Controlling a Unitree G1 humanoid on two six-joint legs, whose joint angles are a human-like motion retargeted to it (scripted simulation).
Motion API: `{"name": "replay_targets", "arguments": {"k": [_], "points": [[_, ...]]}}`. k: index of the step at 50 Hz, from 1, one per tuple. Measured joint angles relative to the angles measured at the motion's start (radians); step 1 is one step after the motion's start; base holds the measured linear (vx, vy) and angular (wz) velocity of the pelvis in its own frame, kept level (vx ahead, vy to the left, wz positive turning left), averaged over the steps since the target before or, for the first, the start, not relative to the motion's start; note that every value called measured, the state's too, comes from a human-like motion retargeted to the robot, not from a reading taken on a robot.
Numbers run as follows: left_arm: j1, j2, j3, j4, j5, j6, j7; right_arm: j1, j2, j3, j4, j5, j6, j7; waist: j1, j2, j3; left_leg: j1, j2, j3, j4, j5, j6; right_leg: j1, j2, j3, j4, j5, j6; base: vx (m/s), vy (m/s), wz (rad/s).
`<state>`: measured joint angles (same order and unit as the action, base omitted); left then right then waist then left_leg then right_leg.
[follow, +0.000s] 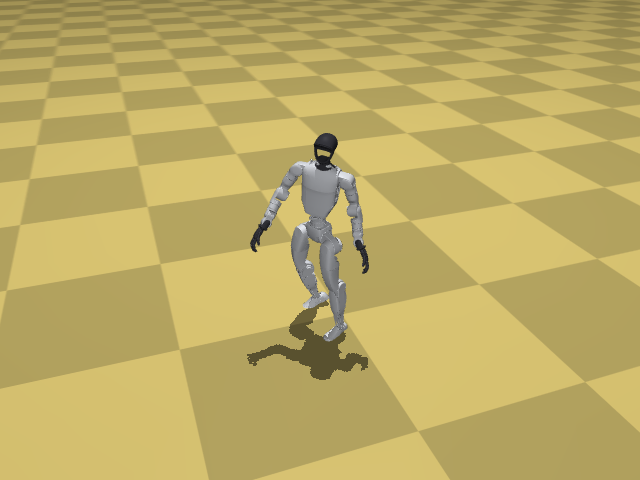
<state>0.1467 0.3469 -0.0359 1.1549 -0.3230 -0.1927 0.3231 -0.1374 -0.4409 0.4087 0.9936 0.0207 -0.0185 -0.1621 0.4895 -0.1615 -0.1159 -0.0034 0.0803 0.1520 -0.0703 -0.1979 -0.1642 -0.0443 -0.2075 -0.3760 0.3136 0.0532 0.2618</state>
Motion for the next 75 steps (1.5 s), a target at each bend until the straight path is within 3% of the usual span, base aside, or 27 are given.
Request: {"name": "replay_targets", "arguments": {"k": [11, 21, 27, 32, 37, 45, 55, 66, 75], "points": [[-0.093, 0.022, -0.004, -0.126, -0.035, -0.027, -0.028, 0.054, 0.060, 0.032, 0.057, -0.060, 0.011, 0.054, -0.001, -0.028, 0.038, -0.001, -0.020, 0.003, -0.009, 0.016, -0.009, 0.043, -0.007, -0.042, -0.067, -0.087, -0.034, -0.02, -0.07, 0.02], [-0.127, -0.016, -0.022, -0.166, -0.029, -0.028, -0.033, 0.064, 0.075, 0.013, 0.052, -0.056, 0.010, 0.077, -0.054, 0.013, 0.031, 0.002, -0.008, 0.030, 0.008, 0.021, -0.006, 0.035, 0.005, -0.005, -0.064, -0.111, -0.030, 0.03, -0.10, -0.18], [-0.113, -0.046, -0.044, -0.177, -0.004, -0.016, -0.036, 0.075, 0.062, -0.025, 0.066, -0.040, 0.012, 0.043, -0.087, 0.050, 0.035, -0.002, 0.001, 0.051, 0.041, 0.074, 0.025, 0.034, 0.008, 0.012, -0.045, -0.052, -0.049, 0.07, -0.08, -0.08], [-0.089, -0.066, -0.052, -0.175, 0.000, 0.003, -0.037, 0.088, 0.063, -0.058, 0.108, -0.020, 0.025, 0.021, -0.101, 0.057, 0.038, -0.007, -0.010, 0.091, 0.059, 0.171, 0.085, 0.038, -0.007, 0.007, -0.048, 0.032, -0.083, 0.10, -0.05, -0.06], [-0.055, -0.084, -0.048, -0.153, 0.003, 0.016, -0.041, 0.113, 0.067, -0.082, 0.139, -0.004, 0.035, 0.019, -0.109, 0.054, 0.029, -0.005, -0.026, 0.145, 0.056, 0.273, 0.098, 0.046, -0.020, 0.019, -0.078, 0.130, -0.095, 0.10, -0.01, -0.06], [-0.005, -0.094, -0.040, -0.098, 0.015, 0.022, -0.048, 0.155, 0.078, -0.105, 0.129, 0.020, 0.033, 0.006, -0.114, 0.052, 0.001, -0.003, -0.042, 0.187, 0.028, 0.403, 0.085, 0.051, -0.029, 0.051, -0.139, 0.262, -0.068, 0.08, 0.02, -0.12], [0.003, -0.060, -0.006, -0.065, 0.028, 0.014, -0.049, 0.184, 0.107, -0.095, 0.054, 0.065, 0.013, -0.004, -0.101, 0.041, -0.007, -0.015, -0.066, 0.236, -0.015, 0.513, 0.034, 0.032, -0.047, 0.074, -0.216, 0.326, -0.027, 0.01, 0.03, -0.27], [-0.031, -0.024, -0.022, -0.106, 0.015, -0.006, -0.051, 0.181, 0.110, -0.096, 0.076, 0.073, 0.016, -0.009, -0.123, 0.076, 0.017, -0.005, -0.056, 0.212, -0.014, 0.524, -0.016, 0.013, -0.044, 0.116, -0.217, 0.342, -0.003, -0.02, 0.03, -0.22], [-0.073, 0.012, -0.030, -0.130, 0.014, -0.022, -0.056, 0.183, 0.124, -0.131, 0.138, 0.098, 0.022, -0.017, -0.131, 0.083, -0.021, 0.001, 0.028, 0.152, -0.016, 0.448, -0.084, -0.014, 0.043, 0.188, -0.222, 0.310, 0.000, -0.02, -0.08, -0.31]]}}
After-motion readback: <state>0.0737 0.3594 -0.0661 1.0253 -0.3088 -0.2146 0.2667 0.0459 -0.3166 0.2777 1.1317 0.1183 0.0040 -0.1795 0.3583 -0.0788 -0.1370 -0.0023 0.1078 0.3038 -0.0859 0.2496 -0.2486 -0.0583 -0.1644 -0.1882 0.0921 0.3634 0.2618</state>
